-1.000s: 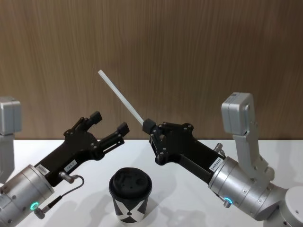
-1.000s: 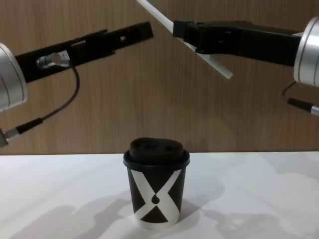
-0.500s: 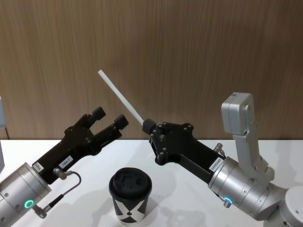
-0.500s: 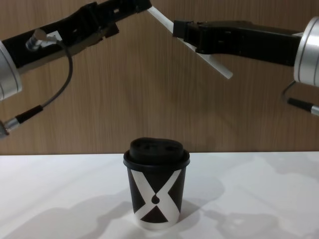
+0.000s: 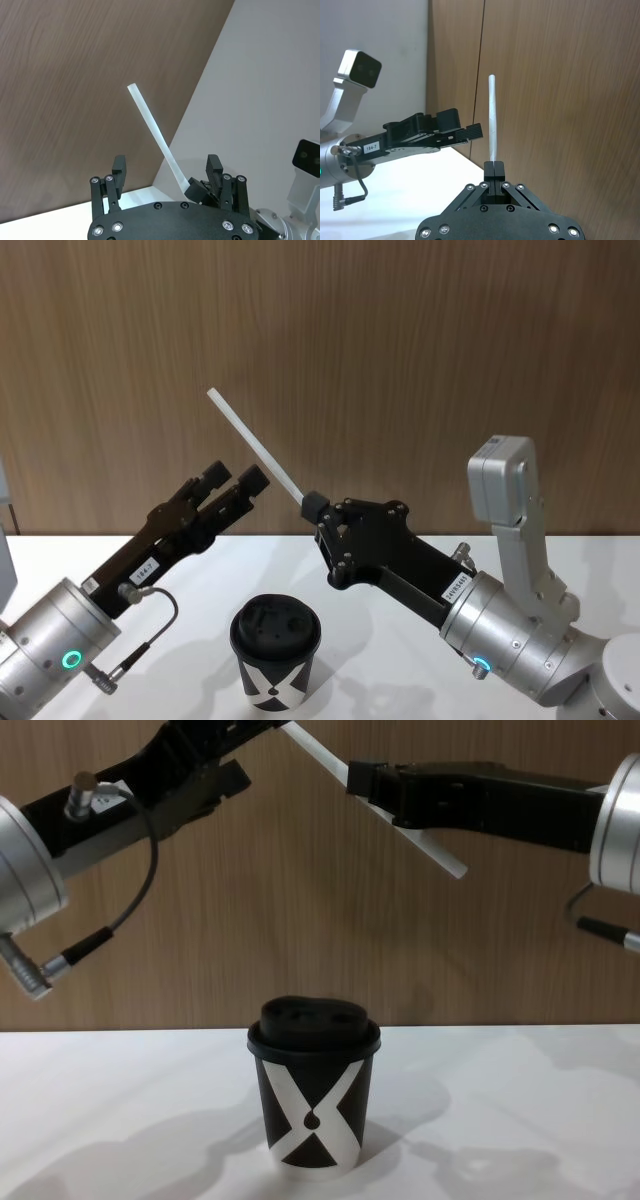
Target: Pick up the straw with one hand, pass it to the other hand, and insert it into the cup.
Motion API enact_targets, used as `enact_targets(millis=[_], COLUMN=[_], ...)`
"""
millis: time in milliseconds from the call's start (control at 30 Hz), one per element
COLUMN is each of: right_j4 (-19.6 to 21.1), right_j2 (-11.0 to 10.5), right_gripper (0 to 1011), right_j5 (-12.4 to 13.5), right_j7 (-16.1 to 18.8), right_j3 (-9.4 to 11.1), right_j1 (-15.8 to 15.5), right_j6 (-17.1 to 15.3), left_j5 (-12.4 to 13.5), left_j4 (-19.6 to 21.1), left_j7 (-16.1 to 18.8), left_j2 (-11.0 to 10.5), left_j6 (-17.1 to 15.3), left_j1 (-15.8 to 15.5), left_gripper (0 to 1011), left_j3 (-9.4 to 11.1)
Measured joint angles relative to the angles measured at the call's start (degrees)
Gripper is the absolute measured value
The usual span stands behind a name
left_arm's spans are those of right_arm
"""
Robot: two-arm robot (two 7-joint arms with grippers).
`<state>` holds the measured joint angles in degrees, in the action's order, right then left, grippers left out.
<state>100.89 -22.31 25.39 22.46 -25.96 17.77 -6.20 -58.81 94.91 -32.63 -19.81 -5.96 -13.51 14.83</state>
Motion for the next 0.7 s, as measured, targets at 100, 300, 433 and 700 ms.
enact_targets(millis=[100,300,433,700], right_j4=[0.0,0.0,0.0,0.0], right_j2=[0.0,0.0,0.0,0.0], right_gripper=[2,2,2,2], right_j5=[0.0,0.0,0.0,0.0], right_j7=[0.0,0.0,0.0,0.0], right_j3=[0.0,0.0,0.0,0.0], right_j1=[0.0,0.0,0.0,0.0], right_j6=[0.0,0.0,0.0,0.0], left_j5=[-0.87,-2.34,-2.98,-3.85], left_j4=[-0.97,-2.78,-3.85,-5.94], left_j7=[-0.37,-1.28,-1.93,-3.1], left_j2=[0.43,1.16,1.55,2.29], left_j6=[-0.21,-0.59,-0.81,-1.06], left_j1=[-0.58,-1.95,-2.89,-4.95], left_gripper=[1003,1003,1002,1003], left_j3=[0.22,0.83,1.36,2.56])
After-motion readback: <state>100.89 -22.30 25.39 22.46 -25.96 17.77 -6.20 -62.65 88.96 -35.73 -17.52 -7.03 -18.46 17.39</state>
